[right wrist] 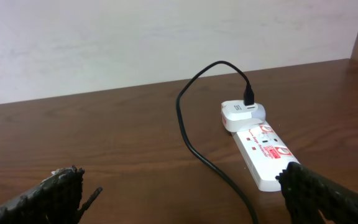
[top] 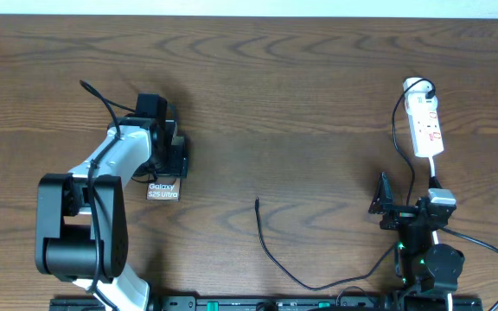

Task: Plug charger to phone and switch on socket
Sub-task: 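Lift the phone with the left gripper and raise it upright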

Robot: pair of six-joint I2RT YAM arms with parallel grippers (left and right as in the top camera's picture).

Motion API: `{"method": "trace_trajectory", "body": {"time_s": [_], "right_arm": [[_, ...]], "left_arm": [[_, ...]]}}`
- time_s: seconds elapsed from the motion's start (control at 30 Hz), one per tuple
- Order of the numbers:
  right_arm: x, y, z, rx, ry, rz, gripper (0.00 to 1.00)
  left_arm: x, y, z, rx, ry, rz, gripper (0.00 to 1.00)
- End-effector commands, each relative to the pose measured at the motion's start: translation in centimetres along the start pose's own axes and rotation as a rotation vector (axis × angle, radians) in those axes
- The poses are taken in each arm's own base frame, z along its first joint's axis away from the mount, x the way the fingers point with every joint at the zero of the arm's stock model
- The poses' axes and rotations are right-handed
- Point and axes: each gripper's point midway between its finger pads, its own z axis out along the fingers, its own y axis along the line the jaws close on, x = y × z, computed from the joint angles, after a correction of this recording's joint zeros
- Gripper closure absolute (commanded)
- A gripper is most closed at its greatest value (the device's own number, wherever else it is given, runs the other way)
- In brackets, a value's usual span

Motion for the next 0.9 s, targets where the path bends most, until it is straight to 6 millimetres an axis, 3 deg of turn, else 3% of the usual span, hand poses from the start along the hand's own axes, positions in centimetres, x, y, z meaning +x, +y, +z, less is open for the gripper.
{"method": "trace_trajectory", "body": {"time_s": [0.0,0.1,0.47,0.63,0.77,0.83,0.87], "right_arm": [[0.0,-0.1,0.0,0.005,-0.001,-0.009,0.01],[0.0,-0.1,0.0,0.005,-0.001,-0.009,0.01],[0.0,-0.1,0.0,0.005,0.0,-0.009,0.01],[0.0,-0.1,0.0,0.005,-0.001,-0.009,0.01],[0.0,-0.1,0.0,0.005,-0.001,-0.009,0.01],[0.0,-0.1,0.0,0.005,0.0,-0.009,0.01],[0.0,-0.1,0.0,0.005,0.0,-0.009,0.01]], "left_arm": [[1.0,0.2,0.6,-0.009,0.03,-0.008,0.79],[0.4,0.1,0.2,-0.008,0.013,-0.008,0.87],[-2.1,0.0,-2.9,-0.006,-0.065,-0.007,0.92],[-2.9,-0.2,-5.3,0.004,-0.14,-0.006,0.92],[-3.3,-1.8,-7.1,0.099,-0.192,0.002,0.92],[-3.3,-3.1,-8.1,0.175,-0.214,0.007,0.92],[-3.4,-4.7,-9.2,0.272,-0.23,0.003,0.92]]}}
